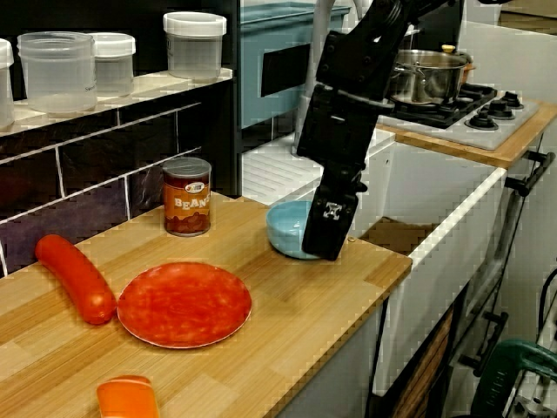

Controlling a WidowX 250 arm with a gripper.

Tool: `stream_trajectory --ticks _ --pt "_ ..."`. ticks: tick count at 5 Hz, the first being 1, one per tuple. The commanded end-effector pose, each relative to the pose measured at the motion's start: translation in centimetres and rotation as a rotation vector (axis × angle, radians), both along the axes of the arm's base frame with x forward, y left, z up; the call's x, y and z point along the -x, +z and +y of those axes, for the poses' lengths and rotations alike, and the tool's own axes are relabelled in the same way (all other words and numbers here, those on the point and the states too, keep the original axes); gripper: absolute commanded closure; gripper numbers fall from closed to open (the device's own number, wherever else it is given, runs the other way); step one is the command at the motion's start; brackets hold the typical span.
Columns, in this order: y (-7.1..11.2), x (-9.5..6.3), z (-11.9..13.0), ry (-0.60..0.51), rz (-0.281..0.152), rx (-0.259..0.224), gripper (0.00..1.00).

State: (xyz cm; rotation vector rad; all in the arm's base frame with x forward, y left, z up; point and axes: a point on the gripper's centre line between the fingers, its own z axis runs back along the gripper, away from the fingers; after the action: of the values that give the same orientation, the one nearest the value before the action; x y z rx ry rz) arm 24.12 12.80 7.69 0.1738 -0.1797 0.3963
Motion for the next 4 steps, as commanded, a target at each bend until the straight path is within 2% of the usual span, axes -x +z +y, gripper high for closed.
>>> stream_trajectory --ticks 1,2,3,4 --pt "-0.88 -1.09 1.62 0.0 0.022 0.015 0.0" --pt "-1.11 -1.12 1.69 -0.005 0.028 0.018 0.0" --pt "-1.45 -1.22 1.52 -0.008 0.036 0.015 1.0" --pt "-1.56 -1.24 1.47 -0.009 0.038 0.016 1.0"
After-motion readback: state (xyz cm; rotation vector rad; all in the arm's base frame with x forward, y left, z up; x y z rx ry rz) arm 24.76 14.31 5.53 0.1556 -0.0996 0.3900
